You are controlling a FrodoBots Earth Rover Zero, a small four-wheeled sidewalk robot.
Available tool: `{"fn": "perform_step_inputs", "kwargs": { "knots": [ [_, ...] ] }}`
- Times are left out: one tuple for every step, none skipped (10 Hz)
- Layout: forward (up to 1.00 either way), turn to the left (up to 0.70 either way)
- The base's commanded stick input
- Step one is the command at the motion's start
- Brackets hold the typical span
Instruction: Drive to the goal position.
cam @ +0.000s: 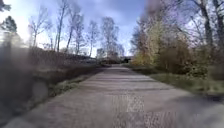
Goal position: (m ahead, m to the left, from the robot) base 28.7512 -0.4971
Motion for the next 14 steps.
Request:
{"fn": "perform_step_inputs", "kwargs": {
  "knots": [
    [1.00, 0.00],
    [1.00, 0.00],
    [1.00, 0.00],
    [1.00, 0.00],
    [1.00, 0.00],
    [1.00, 0.00],
    [1.00, 0.00],
    [1.00, 0.00],
    [1.00, 0.00],
    [1.00, 0.00],
    [1.00, 0.00],
    [1.00, 0.00],
    [1.00, 0.00],
    [1.00, 0.00]
  ]
}}
